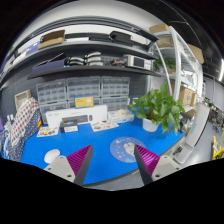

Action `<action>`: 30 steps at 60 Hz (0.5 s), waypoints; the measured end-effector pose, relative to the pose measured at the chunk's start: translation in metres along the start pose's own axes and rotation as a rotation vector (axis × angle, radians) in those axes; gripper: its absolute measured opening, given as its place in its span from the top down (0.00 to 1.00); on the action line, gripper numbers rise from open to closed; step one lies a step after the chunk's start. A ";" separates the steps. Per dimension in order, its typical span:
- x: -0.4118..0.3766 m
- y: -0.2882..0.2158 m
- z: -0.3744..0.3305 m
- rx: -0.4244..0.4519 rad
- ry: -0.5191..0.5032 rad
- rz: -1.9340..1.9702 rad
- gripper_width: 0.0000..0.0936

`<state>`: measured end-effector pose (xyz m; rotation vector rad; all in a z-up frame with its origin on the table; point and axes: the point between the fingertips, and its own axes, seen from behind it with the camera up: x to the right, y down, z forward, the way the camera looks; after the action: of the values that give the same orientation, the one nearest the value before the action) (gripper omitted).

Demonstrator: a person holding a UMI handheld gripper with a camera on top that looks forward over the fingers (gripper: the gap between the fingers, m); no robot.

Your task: Arrange mouse

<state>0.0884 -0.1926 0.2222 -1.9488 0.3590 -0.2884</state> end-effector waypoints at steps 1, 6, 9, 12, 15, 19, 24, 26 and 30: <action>-0.003 0.005 -0.001 -0.008 -0.006 0.000 0.10; -0.034 0.039 0.001 -0.041 -0.043 -0.003 0.11; -0.055 0.062 0.004 -0.071 -0.068 -0.010 0.11; -0.078 0.086 0.007 -0.100 -0.092 -0.018 0.10; -0.105 0.109 0.010 -0.136 -0.129 -0.027 0.10; -0.145 0.134 0.013 -0.177 -0.191 -0.044 0.10; -0.191 0.161 0.018 -0.227 -0.255 -0.074 0.10; -0.208 0.169 0.022 -0.245 -0.276 -0.084 0.10; -0.242 0.183 0.031 -0.274 -0.319 -0.098 0.09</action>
<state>-0.1453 -0.1428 0.0331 -2.2435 0.0966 0.0139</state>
